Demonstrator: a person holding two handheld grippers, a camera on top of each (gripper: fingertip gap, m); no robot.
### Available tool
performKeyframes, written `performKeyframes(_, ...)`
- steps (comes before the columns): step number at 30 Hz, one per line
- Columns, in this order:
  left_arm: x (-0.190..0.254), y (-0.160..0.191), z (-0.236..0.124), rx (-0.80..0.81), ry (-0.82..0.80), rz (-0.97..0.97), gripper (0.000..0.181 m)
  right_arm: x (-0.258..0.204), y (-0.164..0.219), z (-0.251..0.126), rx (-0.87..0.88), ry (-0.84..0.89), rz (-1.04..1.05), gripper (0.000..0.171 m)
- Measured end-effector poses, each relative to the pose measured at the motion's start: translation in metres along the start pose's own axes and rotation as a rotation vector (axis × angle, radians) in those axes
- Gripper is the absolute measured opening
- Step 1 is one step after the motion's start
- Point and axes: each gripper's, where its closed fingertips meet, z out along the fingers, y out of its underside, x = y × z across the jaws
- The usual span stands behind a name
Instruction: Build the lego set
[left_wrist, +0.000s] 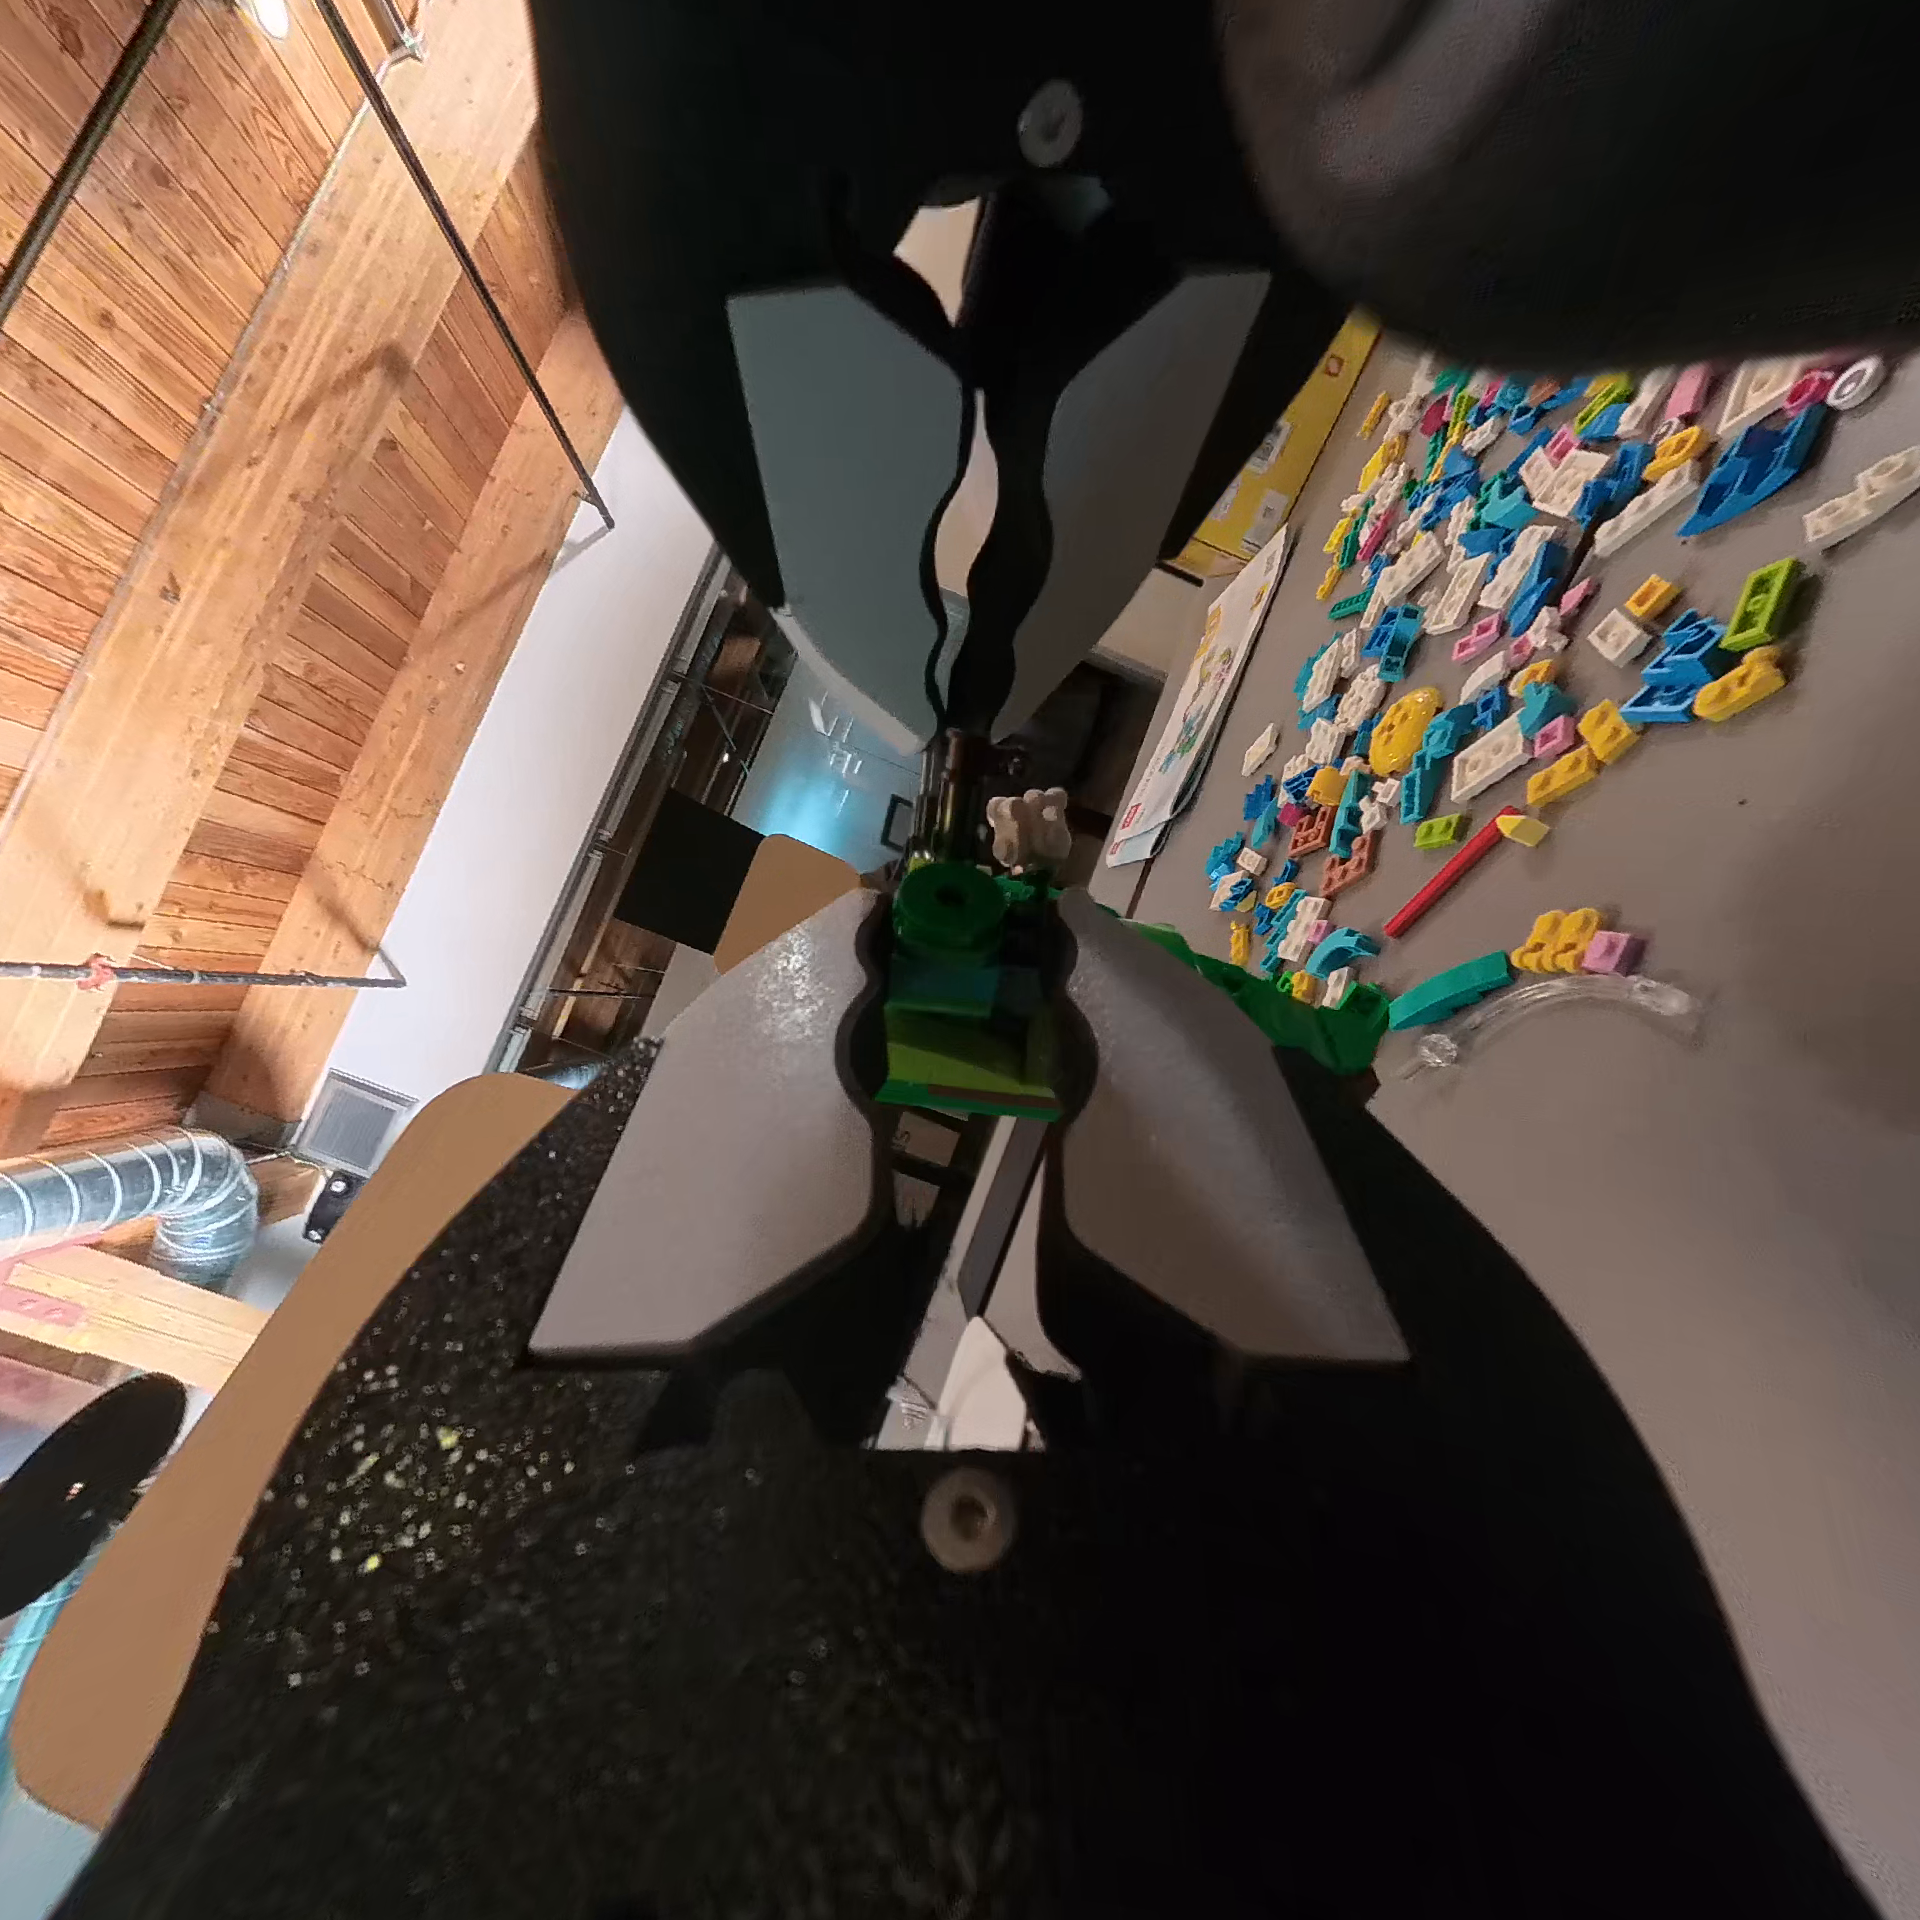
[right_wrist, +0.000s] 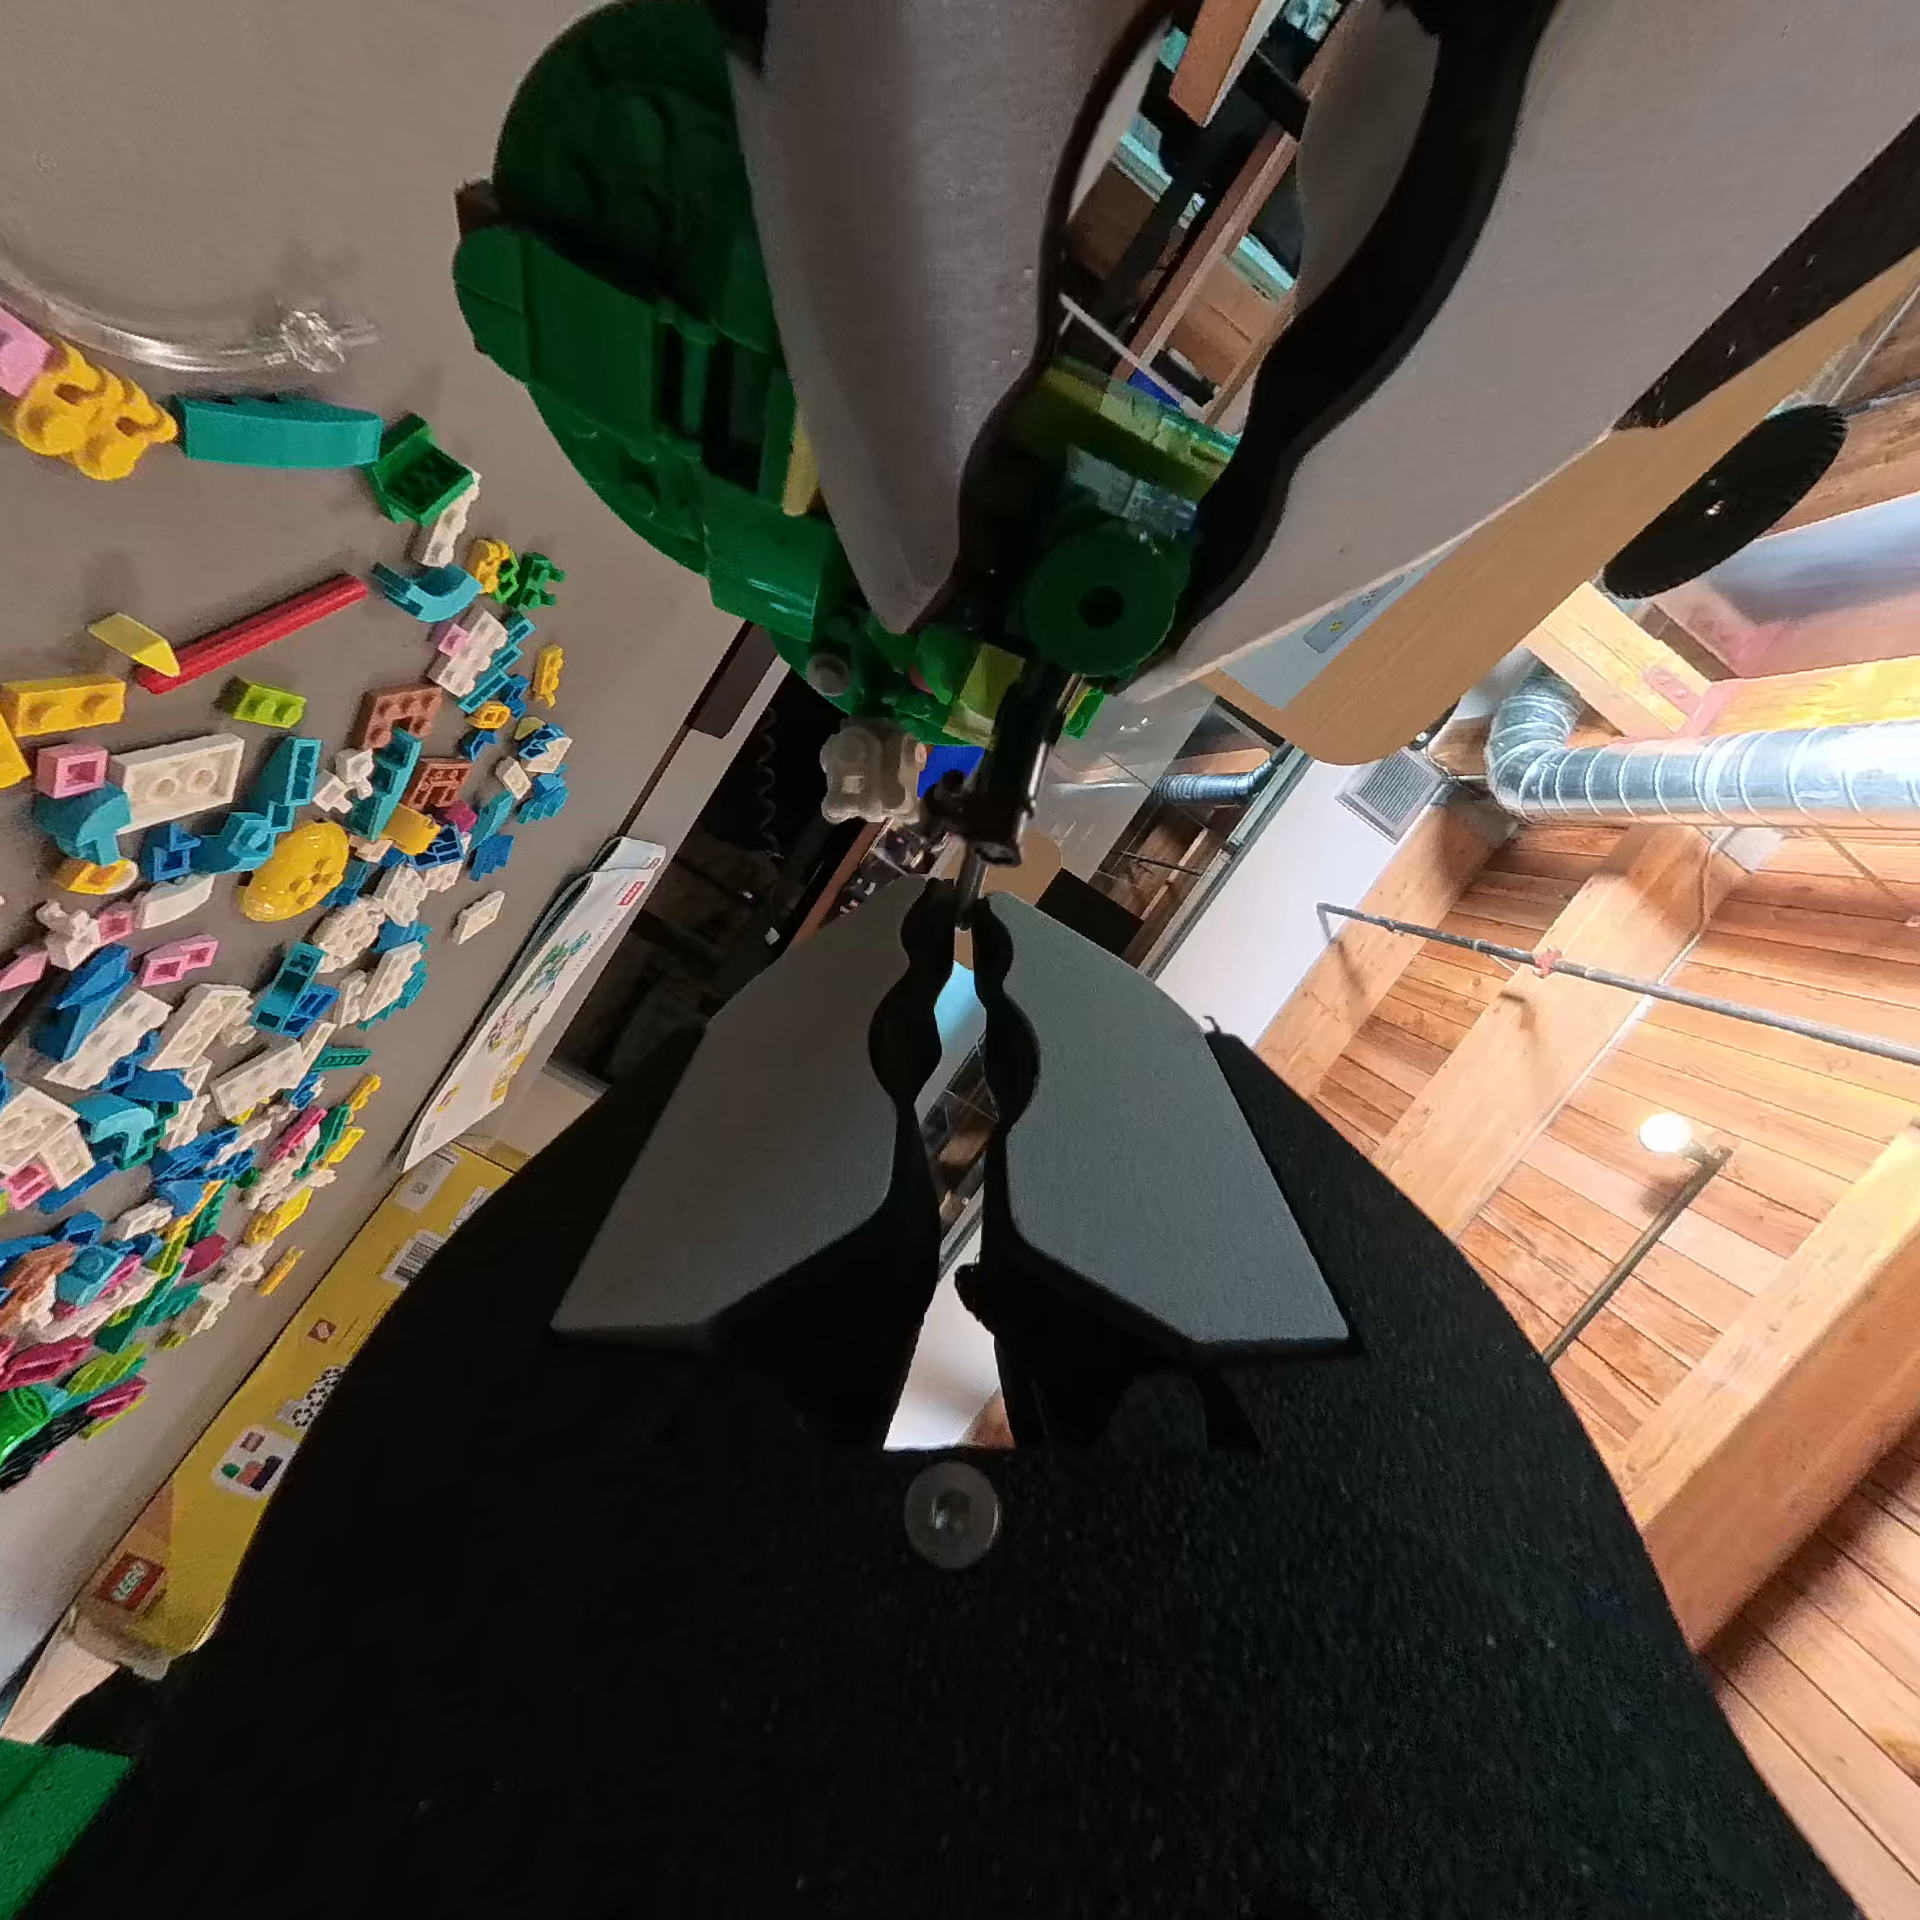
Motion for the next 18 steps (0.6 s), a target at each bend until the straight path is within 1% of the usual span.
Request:
performKeyframes(6, -0.001, -0.003, -0.001, 0.008, -0.016, 0.035, 0.027, 0.001, 0.0, -0.003, -0.006, 0.007, 0.009, 0.003)
performKeyframes(18, 0.002, -0.013, -0.004, 0.022, -0.049, 0.19, 0.026, 0.0, -0.003, -0.013, 0.019, 0.043, 0.014, 0.003)
